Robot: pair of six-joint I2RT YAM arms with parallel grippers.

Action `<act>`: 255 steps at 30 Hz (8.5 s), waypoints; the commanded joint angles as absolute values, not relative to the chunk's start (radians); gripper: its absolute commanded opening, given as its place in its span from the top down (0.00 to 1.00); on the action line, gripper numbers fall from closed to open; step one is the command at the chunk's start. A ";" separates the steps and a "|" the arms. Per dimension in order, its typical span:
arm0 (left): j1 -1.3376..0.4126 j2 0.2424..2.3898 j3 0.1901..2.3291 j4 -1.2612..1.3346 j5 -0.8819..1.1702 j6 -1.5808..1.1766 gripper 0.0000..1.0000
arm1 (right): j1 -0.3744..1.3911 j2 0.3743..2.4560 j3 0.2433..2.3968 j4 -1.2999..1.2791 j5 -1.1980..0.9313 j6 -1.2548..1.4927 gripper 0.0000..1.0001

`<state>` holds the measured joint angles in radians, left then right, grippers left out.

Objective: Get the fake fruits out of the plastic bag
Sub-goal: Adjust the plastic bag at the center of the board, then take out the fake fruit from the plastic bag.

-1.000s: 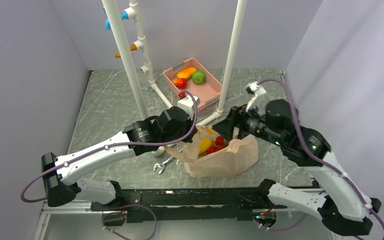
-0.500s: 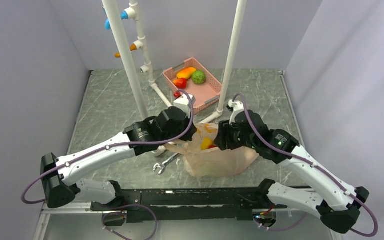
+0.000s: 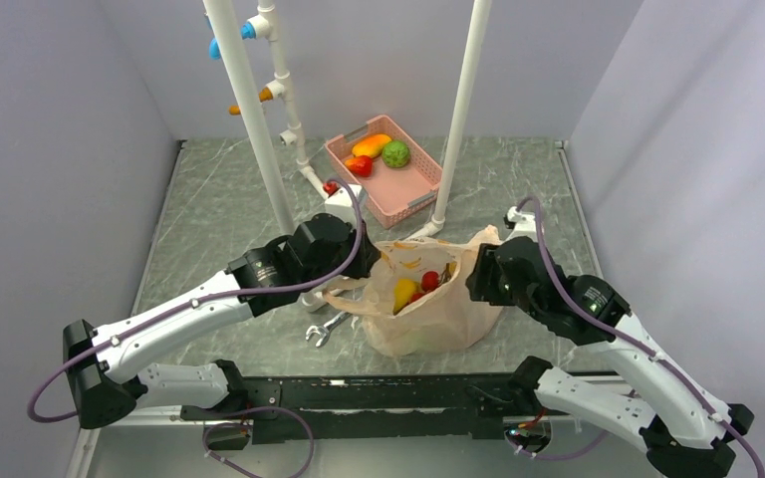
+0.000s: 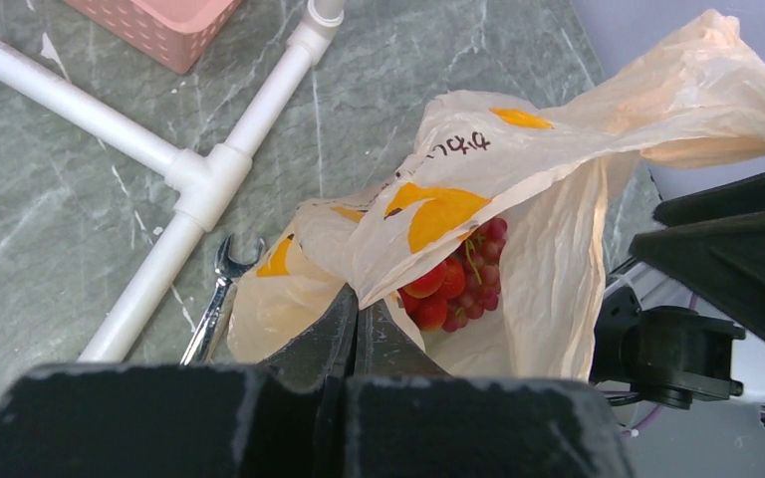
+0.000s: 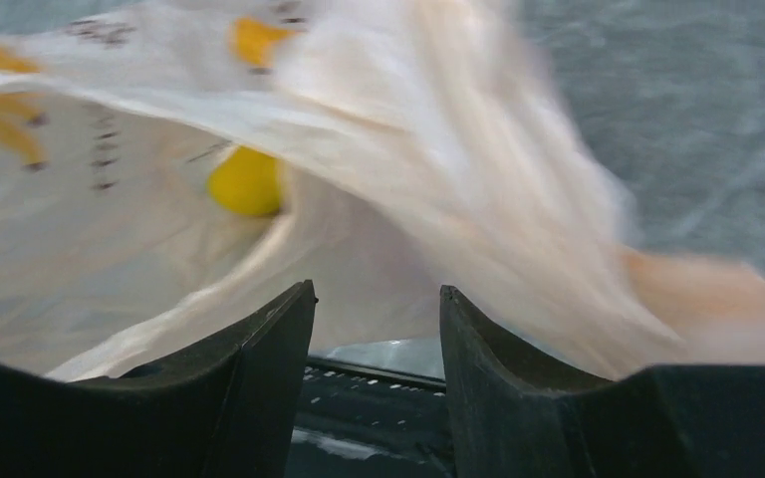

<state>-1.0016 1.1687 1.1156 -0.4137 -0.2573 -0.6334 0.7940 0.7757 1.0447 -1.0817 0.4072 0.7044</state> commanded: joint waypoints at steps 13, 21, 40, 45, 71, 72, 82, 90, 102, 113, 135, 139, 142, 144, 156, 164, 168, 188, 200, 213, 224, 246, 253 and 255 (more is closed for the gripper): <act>-0.998 1.182 1.140 -0.362 -0.220 -0.652 1.00 | 0.798 0.742 0.969 -0.785 0.237 0.998 0.14; -0.998 1.179 1.154 -0.364 -0.211 -0.655 1.00 | 0.798 0.733 0.855 -0.631 0.372 1.048 0.22; -0.998 1.160 1.144 -0.365 -0.411 -0.762 1.00 | 0.795 0.579 0.770 -0.729 0.371 0.958 1.00; -0.997 1.154 1.149 -0.373 -0.455 -0.767 1.00 | 0.797 0.455 0.745 -0.900 0.226 1.083 1.00; -0.940 1.152 1.184 -0.412 -0.237 -0.606 0.89 | 0.797 0.303 0.923 -1.180 -0.105 0.846 0.54; -0.940 1.158 1.192 -0.420 -0.216 -0.600 0.84 | 0.797 0.345 0.956 -1.181 -0.093 0.801 0.48; -0.939 1.091 1.193 -0.428 -0.031 -0.564 0.19 | 0.796 0.678 1.417 -1.145 -0.191 0.360 0.09; -0.941 0.956 1.154 -0.499 0.110 -0.564 0.01 | 0.796 0.832 1.461 -0.831 -0.460 0.441 0.15; -0.941 0.768 0.901 -0.449 0.261 -0.662 0.01 | 1.042 1.027 1.368 -0.850 0.023 0.439 0.41; -0.957 0.780 0.817 -0.491 0.248 -0.667 0.27 | 1.110 1.097 1.144 -0.822 0.453 0.516 0.55; -0.983 0.795 0.824 -0.390 0.196 -0.745 0.01 | 1.367 1.024 0.635 -0.217 0.288 0.829 0.53; -1.043 0.896 0.767 -0.325 0.239 -0.745 0.04 | 1.364 0.939 0.642 -0.310 0.403 0.849 0.53; -1.068 0.900 0.709 -0.249 0.256 -0.758 0.36 | 1.332 0.840 0.637 -0.461 0.515 0.913 0.53; -1.073 0.897 0.683 -0.254 0.235 -0.767 0.68 | 1.289 0.767 0.630 -0.570 0.563 0.976 0.53; -1.105 0.866 0.598 -0.305 0.094 -0.803 1.00 | 1.144 0.266 0.571 -1.173 0.793 1.578 0.65; -1.114 0.865 0.613 -0.263 0.128 -0.797 0.85 | 1.144 0.449 0.566 -0.688 0.453 0.890 0.50; -1.125 0.902 0.670 -0.249 0.129 -0.777 0.72 | 1.145 0.583 0.546 -0.425 0.183 0.759 0.39; -1.233 1.077 0.686 -0.241 0.007 -0.851 0.99 | 0.696 1.113 0.889 -0.153 0.261 0.456 0.30; -1.238 1.038 0.832 -0.337 -0.147 -0.800 0.17 | 0.732 0.596 0.766 -0.699 -0.039 0.608 0.13; -1.221 1.252 1.086 -0.574 -0.305 -0.733 0.70 | 0.731 0.420 0.664 -1.129 0.324 1.103 0.34; -1.221 1.171 0.967 -0.429 -0.206 -0.798 0.61 | 0.731 0.561 0.675 -0.521 0.152 0.575 0.29; -1.197 1.281 1.060 -0.463 -0.243 -0.778 0.50 | 0.733 1.041 0.518 0.216 0.232 0.305 0.39; -1.174 1.219 0.991 -0.432 -0.227 -0.802 0.49 | 0.740 1.130 0.543 0.244 0.210 0.285 0.62; -1.168 1.204 0.976 -0.423 -0.226 -0.813 0.49 | 0.768 1.111 0.551 0.221 0.199 0.281 0.72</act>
<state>-1.1793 1.2541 1.0008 -0.4675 -0.2321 -0.7837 0.7357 1.1282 0.5152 0.1680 0.2245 0.3038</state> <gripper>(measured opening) 0.510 0.353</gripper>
